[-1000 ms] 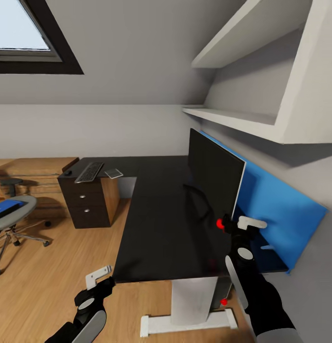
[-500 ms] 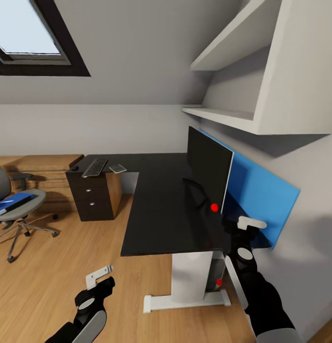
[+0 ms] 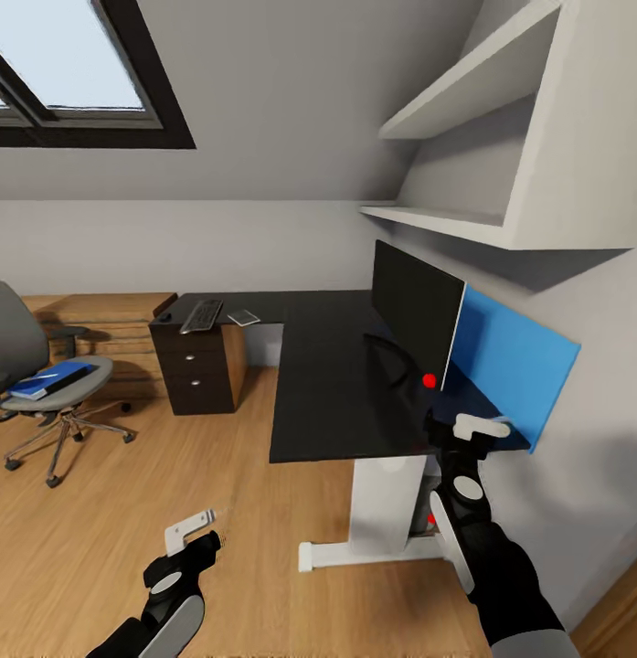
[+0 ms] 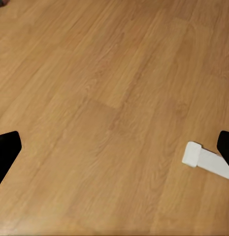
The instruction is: In the bedroom, organize the workspace by keeping the computer under the desk, ensuring the monitor is on the desk, placing the keyboard on the desk next to the monitor, placing the mouse on the desk next to the keyboard, moving the folder from the swivel chair onto the desk next to the mouse, stacking the notebook on top of the folder with the pen on top of the notebook, and positioning the swivel chair next to the desk.
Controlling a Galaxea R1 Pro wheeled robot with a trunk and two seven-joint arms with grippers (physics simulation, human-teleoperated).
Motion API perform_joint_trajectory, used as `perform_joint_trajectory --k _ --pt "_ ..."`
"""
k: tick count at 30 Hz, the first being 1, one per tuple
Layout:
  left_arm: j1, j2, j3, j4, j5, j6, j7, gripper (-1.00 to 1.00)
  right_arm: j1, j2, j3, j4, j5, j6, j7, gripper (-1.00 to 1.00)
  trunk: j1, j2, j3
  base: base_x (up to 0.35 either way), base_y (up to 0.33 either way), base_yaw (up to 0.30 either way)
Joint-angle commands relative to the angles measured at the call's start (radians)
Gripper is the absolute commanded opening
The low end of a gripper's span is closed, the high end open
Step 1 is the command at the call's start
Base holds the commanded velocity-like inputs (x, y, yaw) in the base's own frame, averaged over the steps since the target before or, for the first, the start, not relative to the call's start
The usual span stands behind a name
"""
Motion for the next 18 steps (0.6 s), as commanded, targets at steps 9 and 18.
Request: perform_joint_trajectory --k 9,18 --pt "-0.001 0.003 0.000 -0.002 0.001 0.006 0.010 1.00 -0.001 0.003 0.070 0.006 -0.003 -0.042 -0.009 1.00 0.000 -0.001 -0.001 -0.144 0.310 0.059" --pt "-0.001 0.001 -0.001 -0.001 0.003 0.006 0.010 1.00 -0.001 0.004 0.081 0.024 -0.002 -0.076 -0.008 1.00 0.000 -0.001 -0.001 -0.074 0.321 0.209"
